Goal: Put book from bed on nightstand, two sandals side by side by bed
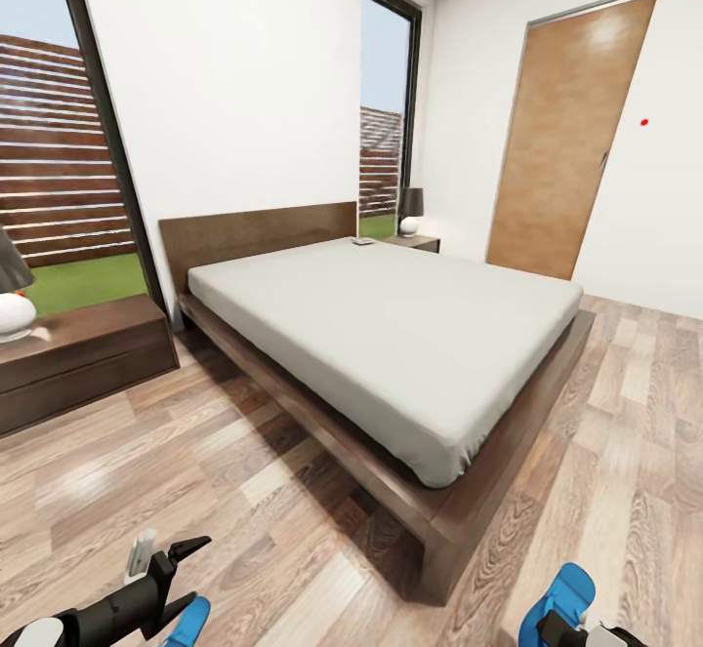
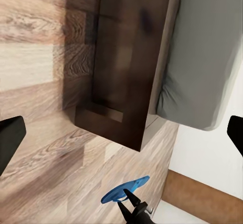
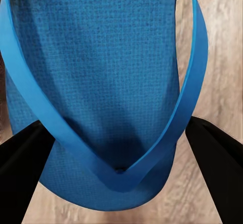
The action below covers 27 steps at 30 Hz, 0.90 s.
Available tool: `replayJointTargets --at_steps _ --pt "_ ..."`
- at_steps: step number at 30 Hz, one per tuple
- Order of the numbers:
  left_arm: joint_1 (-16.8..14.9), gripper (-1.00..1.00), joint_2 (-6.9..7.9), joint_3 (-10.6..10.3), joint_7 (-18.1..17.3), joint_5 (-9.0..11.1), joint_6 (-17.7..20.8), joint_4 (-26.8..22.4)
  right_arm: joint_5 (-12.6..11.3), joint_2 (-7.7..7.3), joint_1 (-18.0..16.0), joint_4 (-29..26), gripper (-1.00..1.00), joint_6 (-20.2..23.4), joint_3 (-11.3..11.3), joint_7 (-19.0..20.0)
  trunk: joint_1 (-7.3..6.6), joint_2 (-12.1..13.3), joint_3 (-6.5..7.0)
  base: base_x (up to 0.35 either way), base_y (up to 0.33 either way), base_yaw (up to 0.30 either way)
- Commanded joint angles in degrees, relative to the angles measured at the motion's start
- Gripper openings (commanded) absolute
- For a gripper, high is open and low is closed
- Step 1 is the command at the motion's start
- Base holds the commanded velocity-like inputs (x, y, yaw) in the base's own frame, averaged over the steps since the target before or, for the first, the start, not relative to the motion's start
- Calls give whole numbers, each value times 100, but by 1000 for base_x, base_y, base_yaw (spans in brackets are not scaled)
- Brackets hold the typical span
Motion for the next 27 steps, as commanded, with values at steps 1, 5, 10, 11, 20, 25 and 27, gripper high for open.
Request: replayJointTargets --at_steps 1,5,10,11,20,25,27 --pt "-5 100 -2 13 -47 -47 26 4 -3 -3 -9 18 -100 0 -24 35 -1 -2 -5 0 91 -4" --pt "-5 100 -2 14 -47 -47 26 4 -3 -2 -9 18 -100 6 -27 34 -1 -2 -5 14 91 -2" --pt "-5 100 -2 13 -47 -47 26 4 -3 -6 -9 18 -100 10 -31 29 -1 -2 -5 74 91 -1" --pt "-5 100 -2 13 -47 -47 26 4 -3 -6 -9 18 -100 10 -31 28 -1 -2 -5 98 91 0" --pt "-5 100 -2 16 -47 -47 26 4 -3 -7 -9 18 -100 11 -32 26 -1 -2 -5 100 67 0" --pt "-5 100 -2 15 -47 -47 26 4 -3 -7 -9 18 -100 6 -32 27 -1 -2 -5 31 11 0" --pt "-5 100 -2 15 -47 -47 26 4 -3 -7 -9 18 -100 5 -32 28 -1 -2 -5 8 3 0"
